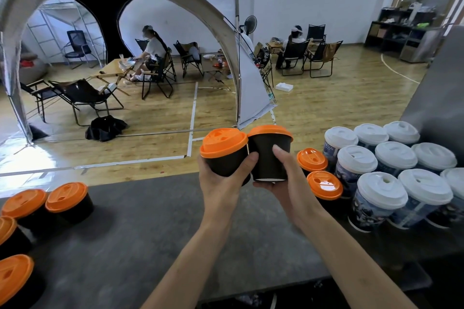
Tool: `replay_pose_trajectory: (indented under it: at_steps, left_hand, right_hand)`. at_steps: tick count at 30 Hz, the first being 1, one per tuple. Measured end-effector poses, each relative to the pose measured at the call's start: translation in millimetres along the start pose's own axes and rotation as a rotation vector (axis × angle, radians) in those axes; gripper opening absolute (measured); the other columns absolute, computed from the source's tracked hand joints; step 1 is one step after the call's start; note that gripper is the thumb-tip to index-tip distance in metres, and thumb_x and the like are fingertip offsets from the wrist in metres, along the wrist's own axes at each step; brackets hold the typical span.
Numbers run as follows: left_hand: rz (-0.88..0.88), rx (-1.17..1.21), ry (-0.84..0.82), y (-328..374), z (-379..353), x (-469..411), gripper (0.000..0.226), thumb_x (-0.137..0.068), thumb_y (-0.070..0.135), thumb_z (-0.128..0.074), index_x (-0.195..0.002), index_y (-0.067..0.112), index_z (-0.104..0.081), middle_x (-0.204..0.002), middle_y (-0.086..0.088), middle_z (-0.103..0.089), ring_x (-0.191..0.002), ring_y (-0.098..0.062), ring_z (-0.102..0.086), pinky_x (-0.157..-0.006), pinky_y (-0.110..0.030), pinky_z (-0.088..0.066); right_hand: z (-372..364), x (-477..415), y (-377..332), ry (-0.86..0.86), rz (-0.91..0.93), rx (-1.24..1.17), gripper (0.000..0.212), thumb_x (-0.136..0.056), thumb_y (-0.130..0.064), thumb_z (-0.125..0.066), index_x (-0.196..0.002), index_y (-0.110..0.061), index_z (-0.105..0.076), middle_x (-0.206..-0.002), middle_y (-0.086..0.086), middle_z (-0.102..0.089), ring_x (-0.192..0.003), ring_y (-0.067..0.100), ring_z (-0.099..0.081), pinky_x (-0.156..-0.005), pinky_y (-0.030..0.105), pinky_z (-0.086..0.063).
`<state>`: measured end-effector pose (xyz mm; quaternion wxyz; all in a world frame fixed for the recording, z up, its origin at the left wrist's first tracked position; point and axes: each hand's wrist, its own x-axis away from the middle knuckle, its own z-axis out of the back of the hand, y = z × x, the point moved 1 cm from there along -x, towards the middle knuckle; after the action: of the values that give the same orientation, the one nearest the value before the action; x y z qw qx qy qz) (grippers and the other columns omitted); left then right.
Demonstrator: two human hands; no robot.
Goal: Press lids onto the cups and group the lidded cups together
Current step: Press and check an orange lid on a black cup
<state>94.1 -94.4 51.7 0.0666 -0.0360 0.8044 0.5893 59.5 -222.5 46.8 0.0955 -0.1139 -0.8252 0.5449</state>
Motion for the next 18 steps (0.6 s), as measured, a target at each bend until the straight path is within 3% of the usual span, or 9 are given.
replay_pose_trajectory:
  at_steps: [3,8,14,18]
  left_hand:
    - [-0.009,0.005,0.000,5,-2,1,0.082,-0.061,0.029,-0.094,-0.134,0.023,-0.056,-0.119,0.001,-0.071,-0.106,-0.013,-0.072,-0.083,-0.032,-0.062]
    - [0.023,0.070,0.000,16,0,-4,0.075,-0.064,0.030,-0.091,-0.132,0.021,-0.060,-0.115,-0.004,-0.073,-0.101,-0.017,-0.074,-0.071,-0.022,-0.059]
    - [-0.025,0.063,0.004,22,-5,1,0.079,-0.062,0.026,-0.092,-0.132,0.020,-0.057,-0.116,-0.004,-0.072,-0.101,-0.016,-0.074,-0.071,-0.027,-0.061]
    - [-0.096,-0.012,0.036,23,-3,0,0.077,-0.061,0.026,-0.095,-0.127,0.030,-0.055,-0.118,0.003,-0.070,-0.106,-0.014,-0.071,-0.079,-0.035,-0.063]
  right_hand:
    - [-4,2,-4,0.026,0.024,0.051,0.089,-0.064,-0.058,-0.080,-0.135,-0.013,-0.051,-0.120,0.013,-0.068,-0.100,0.023,-0.073,-0.074,0.033,-0.056]
    - [-7,5,-17,-0.074,0.001,-0.050,0.052,-0.081,-0.043,-0.064,-0.122,-0.012,-0.064,-0.107,0.012,-0.071,-0.096,0.022,-0.070,-0.075,0.035,-0.058]
    - [-7,6,-21,-0.052,0.010,-0.045,0.061,-0.088,-0.050,-0.054,-0.129,-0.005,-0.060,-0.107,0.017,-0.070,-0.090,0.024,-0.068,-0.069,0.032,-0.056]
    - [-5,5,-25,-0.045,0.010,-0.020,0.059,-0.084,-0.049,-0.055,-0.127,-0.010,-0.063,-0.115,0.018,-0.071,-0.100,0.026,-0.071,-0.073,0.037,-0.057]
